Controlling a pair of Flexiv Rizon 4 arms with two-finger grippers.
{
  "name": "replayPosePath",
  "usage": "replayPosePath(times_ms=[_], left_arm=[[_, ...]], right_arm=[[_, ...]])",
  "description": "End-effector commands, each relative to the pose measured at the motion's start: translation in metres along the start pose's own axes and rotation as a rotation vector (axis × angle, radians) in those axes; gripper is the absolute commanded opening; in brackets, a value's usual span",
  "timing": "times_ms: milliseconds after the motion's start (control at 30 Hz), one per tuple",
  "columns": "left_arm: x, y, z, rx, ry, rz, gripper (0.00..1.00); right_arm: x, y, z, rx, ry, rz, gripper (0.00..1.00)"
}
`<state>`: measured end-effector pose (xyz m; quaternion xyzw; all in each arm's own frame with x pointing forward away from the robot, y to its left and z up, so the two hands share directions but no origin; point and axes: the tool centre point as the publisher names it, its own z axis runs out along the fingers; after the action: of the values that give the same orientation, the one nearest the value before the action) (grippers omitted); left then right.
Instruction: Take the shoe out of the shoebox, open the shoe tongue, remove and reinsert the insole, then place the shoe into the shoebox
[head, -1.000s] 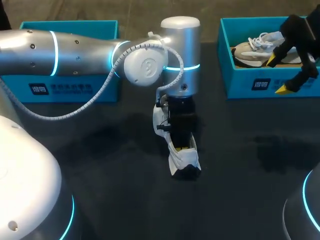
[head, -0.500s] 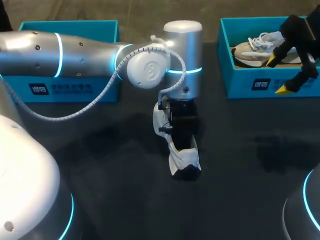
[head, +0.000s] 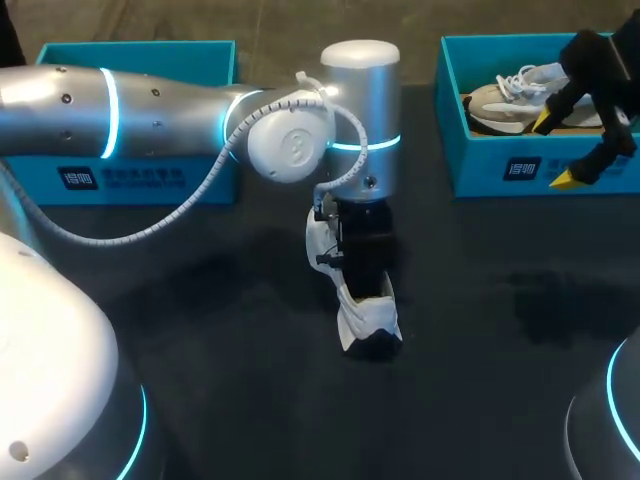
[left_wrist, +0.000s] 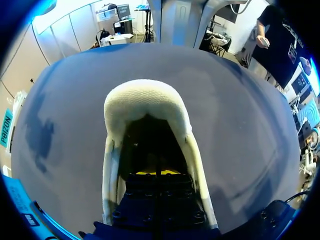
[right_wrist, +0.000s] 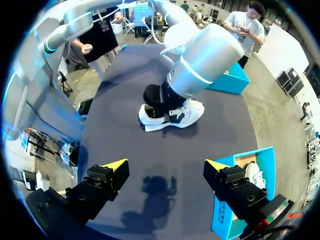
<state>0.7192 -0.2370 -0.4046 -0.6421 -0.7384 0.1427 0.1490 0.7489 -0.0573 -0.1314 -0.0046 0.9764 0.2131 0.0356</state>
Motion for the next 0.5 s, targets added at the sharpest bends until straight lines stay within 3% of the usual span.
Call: replayPosePath(times_ms=[33,233,500], left_arm=[[-0.002,-0.006,-0.016,-0.056,0.011,0.0,0.0],[0.0,-0.003,-0.041,-0.158,0.006,-0.017,0.0],[0.001,0.011,-0.056,-0.342,0.016,-0.042,0.0]], right_arm=[[-0.002,0.0,0.0,0.002,0.004,0.0,1.0],[-0.002,0.0,0.0,0.002,0.004,0.0,1.0],[-0.002,0.0,0.0,0.002,0.004,0.0,1.0]])
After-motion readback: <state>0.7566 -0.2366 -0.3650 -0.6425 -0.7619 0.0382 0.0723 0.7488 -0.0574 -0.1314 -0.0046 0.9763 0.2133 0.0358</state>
